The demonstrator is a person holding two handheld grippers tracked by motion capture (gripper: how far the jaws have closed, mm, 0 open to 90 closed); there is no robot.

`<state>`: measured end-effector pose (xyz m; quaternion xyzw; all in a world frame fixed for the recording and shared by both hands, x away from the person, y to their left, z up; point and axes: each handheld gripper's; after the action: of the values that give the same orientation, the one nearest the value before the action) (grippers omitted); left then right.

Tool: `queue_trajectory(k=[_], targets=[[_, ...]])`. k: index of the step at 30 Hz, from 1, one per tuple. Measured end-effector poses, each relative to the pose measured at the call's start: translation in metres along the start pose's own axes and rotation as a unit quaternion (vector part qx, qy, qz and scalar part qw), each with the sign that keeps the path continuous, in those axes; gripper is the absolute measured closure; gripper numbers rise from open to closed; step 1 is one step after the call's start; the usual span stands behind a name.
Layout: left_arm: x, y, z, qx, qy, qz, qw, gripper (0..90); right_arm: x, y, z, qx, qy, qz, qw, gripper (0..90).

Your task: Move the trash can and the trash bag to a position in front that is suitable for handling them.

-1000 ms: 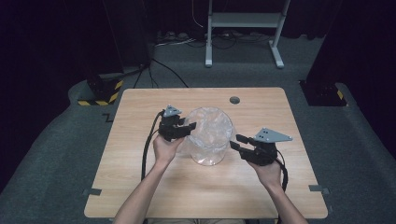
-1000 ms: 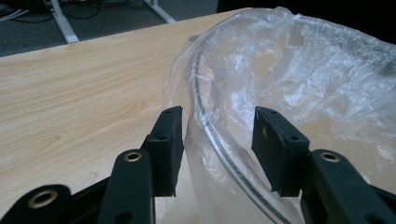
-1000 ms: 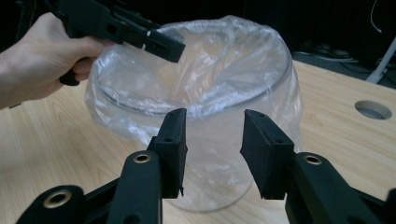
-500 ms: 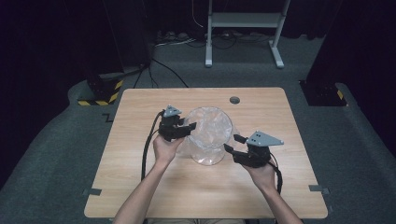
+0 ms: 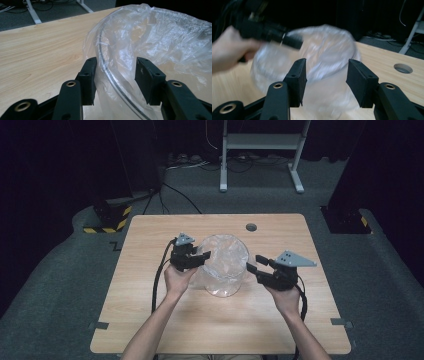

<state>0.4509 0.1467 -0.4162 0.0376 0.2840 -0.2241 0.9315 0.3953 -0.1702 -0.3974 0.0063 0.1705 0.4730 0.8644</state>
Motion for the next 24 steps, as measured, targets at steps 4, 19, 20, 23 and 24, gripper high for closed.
queue_trajectory(k=[4,19,20,23,24], targets=[[-0.001,0.000,0.000,0.000,-0.002,-0.001,1.0000,52.9,0.018,-0.012,0.015,0.019,0.022,-0.004,0.9996,49.7],[-0.028,0.007,-0.004,0.007,-0.032,-0.009,0.9994,52.8,0.036,-0.022,0.022,0.008,0.033,-0.059,0.9977,64.1],[-0.031,0.008,-0.005,0.007,-0.034,-0.008,0.9993,52.9,0.037,-0.021,0.024,0.005,0.029,-0.058,0.9979,62.2],[-0.039,0.013,-0.011,0.000,-0.044,-0.017,0.9989,52.6,0.044,-0.018,0.029,-0.005,0.023,-0.051,0.9984,57.8],[-0.042,0.015,-0.012,0.000,-0.048,-0.016,0.9987,53.0,0.047,-0.017,0.030,-0.006,0.024,-0.048,0.9986,57.1]])
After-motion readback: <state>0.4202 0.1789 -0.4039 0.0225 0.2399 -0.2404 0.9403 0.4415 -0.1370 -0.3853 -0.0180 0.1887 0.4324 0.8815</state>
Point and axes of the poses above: each handheld gripper's, and its own axes: x roughly forward along the jaws, z roughly out of its top, y roughly to its left, and after that the axes turned 11 degrees about z, right-handed
